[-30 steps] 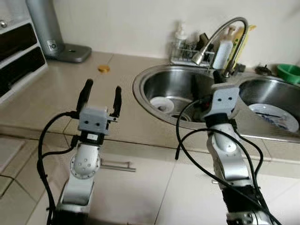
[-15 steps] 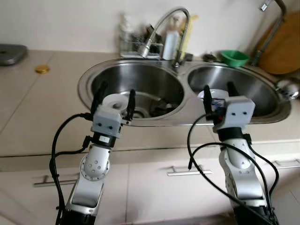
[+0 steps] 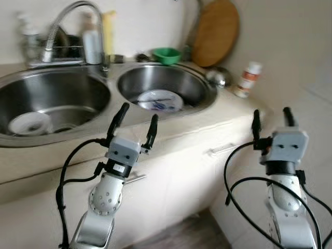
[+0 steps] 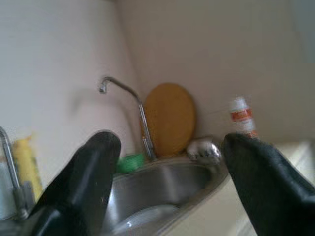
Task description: Kitchen organization
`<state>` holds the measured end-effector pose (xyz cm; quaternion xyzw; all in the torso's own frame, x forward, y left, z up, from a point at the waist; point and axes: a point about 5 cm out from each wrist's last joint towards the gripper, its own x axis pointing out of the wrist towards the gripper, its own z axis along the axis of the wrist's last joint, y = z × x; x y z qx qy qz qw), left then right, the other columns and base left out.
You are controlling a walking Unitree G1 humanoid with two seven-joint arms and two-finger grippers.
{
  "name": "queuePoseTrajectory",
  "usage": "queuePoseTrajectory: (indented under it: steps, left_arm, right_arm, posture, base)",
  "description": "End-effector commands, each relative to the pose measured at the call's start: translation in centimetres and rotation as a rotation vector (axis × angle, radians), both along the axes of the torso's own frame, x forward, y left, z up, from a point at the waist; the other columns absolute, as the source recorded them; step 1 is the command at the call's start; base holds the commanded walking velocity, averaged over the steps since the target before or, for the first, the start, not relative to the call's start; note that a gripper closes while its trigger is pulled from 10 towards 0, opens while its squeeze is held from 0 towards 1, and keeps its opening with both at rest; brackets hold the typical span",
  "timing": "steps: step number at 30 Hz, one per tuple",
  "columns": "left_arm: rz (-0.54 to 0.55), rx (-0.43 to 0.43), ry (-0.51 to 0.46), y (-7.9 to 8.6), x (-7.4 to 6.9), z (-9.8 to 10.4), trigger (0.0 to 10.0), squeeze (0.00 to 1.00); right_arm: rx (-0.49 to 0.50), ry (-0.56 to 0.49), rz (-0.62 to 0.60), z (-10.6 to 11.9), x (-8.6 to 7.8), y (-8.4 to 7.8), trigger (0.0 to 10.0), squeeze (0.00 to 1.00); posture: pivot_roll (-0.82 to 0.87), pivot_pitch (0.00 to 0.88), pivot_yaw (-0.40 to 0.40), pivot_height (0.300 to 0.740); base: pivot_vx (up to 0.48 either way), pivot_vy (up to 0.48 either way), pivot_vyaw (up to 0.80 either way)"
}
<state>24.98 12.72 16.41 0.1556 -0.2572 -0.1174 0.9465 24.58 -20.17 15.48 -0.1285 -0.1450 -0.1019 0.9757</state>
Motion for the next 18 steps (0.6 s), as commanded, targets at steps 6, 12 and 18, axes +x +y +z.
queuePoseTrajectory:
  steps: [6,12,18]
  left_arm:
    - [0.011,-0.049,0.182,0.5,-1.3,-2.9,10.0,0.00]
    - [0.021,-0.037,0.329,0.9,-2.6,-5.8,10.0,0.00]
    - [0.103,0.024,0.583,1.4,-2.8,-9.8,10.0,0.00]
  right_arm:
    - [-0.051,0.178,0.151,-2.7,-1.5,1.0,10.0,0.00]
    - [-0.097,0.237,0.190,-3.9,-2.7,1.1,10.0,0.00]
    - [-0.123,0.355,0.206,-6.5,-2.7,0.9,10.0,0.00]
  posture:
    - [0.00,0.000,-0.058,0.740]
    - [-0.01,0.000,-0.048,0.740]
    - [-0.02,0.000,-0.040,0.740]
  base:
    - [0.000,0.263,-0.80]
    - [0.000,0.477,-0.80]
    - [0.000,0.454,-0.79]
